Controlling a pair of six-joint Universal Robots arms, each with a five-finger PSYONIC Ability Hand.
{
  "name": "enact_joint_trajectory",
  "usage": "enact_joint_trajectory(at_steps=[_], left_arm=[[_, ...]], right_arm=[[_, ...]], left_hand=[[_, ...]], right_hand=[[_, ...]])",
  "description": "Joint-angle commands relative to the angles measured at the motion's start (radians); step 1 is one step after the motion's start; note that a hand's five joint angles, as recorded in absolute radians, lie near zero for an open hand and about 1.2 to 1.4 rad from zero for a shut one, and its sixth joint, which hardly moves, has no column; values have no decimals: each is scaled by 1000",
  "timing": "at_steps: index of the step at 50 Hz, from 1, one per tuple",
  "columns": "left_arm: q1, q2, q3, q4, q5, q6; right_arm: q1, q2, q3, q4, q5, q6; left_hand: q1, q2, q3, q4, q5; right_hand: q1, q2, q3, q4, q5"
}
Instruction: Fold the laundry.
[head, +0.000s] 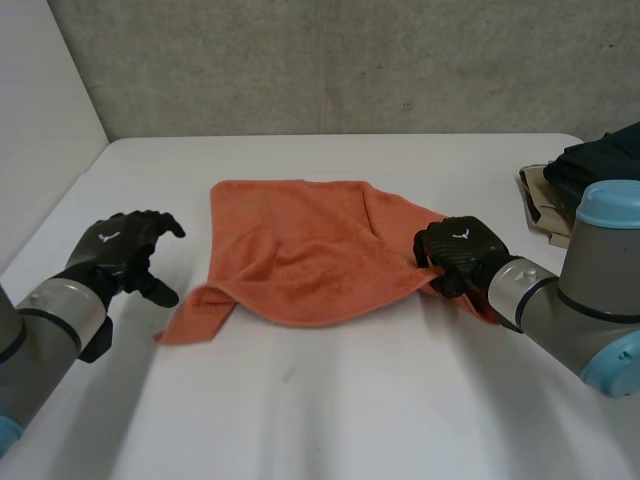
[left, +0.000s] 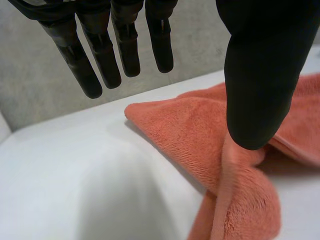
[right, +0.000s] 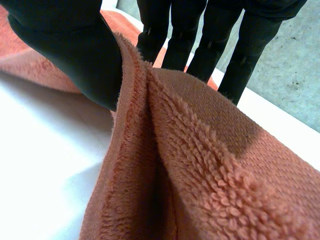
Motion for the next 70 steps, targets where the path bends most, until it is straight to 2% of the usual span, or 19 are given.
enact_joint_trajectory(at_steps=[1, 7, 18, 22, 25, 26, 28, 32, 33, 37, 41, 43, 48, 54, 57, 62, 66, 68, 70], left_arm=[[38, -12, -11, -83, -3, -72], [75, -93, 28, -129, 11, -73], [37, -233, 89, -218, 109, -67], [20, -268, 109, -209, 109, -61], [0, -294, 131, -192, 99, -46], [-2, -302, 146, -175, 82, -33], [3, -302, 166, -155, 47, -15], [32, -201, 187, -158, -13, 20], [38, -91, 183, -167, -9, 28], [60, 150, 178, -169, 16, 46], [78, 316, 200, -180, 49, 77], [90, 335, 213, -195, 59, 109], [51, 243, 262, -284, 48, 275], [-5, -53, 376, -318, -41, 450], [-26, -203, 487, -265, -78, 485], [-45, -343, 709, -68, -50, 494], [-45, -365, 856, 168, -32, 484], [-43, -351, 881, 268, -41, 468], [-43, -325, 896, 410, -58, 430]], right_arm=[[2, 6, -1, 1, 0, -2], [1, 6, 0, 4, 0, -2], [-12, -4, 0, 7, 0, 1], [-15, -7, -1, 10, 0, 1], [-15, -17, 0, 20, 0, 3], [-16, -26, 0, 30, 0, 6], [-19, -41, -5, 50, 2, 3], [-47, -124, -37, 150, -3, -21], [-68, -176, -60, 209, -4, -50], [-120, -309, -138, 378, -21, -156], [-142, -368, -227, 505, -56, -245], [-137, -369, -262, 544, -60, -262], [-130, -299, -334, 627, -63, -299], [-79, -95, -431, 682, -17, -417], [-58, 23, -516, 650, 41, -434], [-32, 178, -722, 483, 133, -378], [-27, 203, -848, 240, 172, -280], [-30, 181, -847, 120, 173, -221], [-41, 129, -805, -79, 164, -126]], left_hand=[[6, 14, 16, 30, 34], [14, 23, 25, 38, 43], [47, 55, 57, 71, 75], [90, 99, 101, 115, 119], [541, 550, 551, 565, 569], [929, 938, 940, 953, 957], [933, 942, 943, 957, 961], [933, 942, 943, 957, 961], [933, 942, 943, 957, 961], [933, 942, 943, 957, 961], [933, 942, 943, 957, 961], [933, 942, 943, 957, 961], [933, 942, 943, 957, 961], [933, 942, 943, 957, 961], [933, 942, 943, 957, 961], [933, 942, 943, 957, 961], [933, 942, 943, 957, 961], [933, 942, 943, 957, 961], [933, 942, 943, 957, 961]], right_hand=[[286, 226, 209, 200, 241], [286, 226, 209, 200, 241], [286, 226, 209, 200, 241], [286, 226, 209, 200, 241], [286, 226, 209, 200, 241], [286, 226, 209, 200, 241], [286, 226, 209, 200, 241], [286, 226, 209, 200, 241], [286, 226, 209, 200, 241], [286, 226, 209, 200, 241], [286, 226, 209, 200, 241], [286, 226, 209, 200, 241], [286, 226, 209, 200, 241], [286, 226, 209, 200, 241], [286, 226, 209, 200, 241], [286, 226, 209, 200, 241], [286, 226, 209, 200, 241], [286, 226, 209, 200, 241], [286, 226, 209, 200, 241]])
